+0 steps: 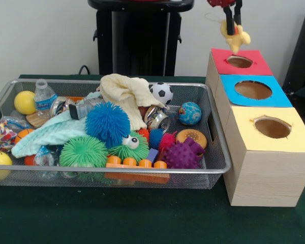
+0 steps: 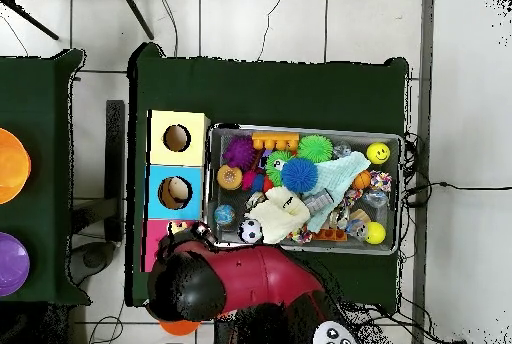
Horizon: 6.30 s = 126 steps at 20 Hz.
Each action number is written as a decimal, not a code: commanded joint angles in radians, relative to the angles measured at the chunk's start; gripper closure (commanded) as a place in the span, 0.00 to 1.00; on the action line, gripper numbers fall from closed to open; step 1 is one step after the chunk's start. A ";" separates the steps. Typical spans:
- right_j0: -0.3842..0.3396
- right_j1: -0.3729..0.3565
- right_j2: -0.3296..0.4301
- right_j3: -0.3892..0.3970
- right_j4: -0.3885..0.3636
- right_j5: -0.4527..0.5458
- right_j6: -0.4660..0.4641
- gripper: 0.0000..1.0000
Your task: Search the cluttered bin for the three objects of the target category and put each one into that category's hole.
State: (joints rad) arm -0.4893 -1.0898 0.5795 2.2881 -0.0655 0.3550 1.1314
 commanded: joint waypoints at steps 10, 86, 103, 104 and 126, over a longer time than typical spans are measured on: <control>-0.012 0.116 -0.048 0.078 0.031 -0.158 0.250 1.00; 0.104 0.305 -0.159 0.073 0.017 -0.355 0.232 0.00; 0.111 0.309 -0.171 0.079 0.005 -0.394 0.239 0.00; 0.115 0.307 -0.176 0.073 -0.001 -0.412 0.239 0.00; 0.214 0.100 -0.315 0.041 0.031 -0.346 0.220 0.00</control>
State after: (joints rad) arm -0.2855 -0.9608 0.3170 2.3934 -0.0552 -0.0002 1.1314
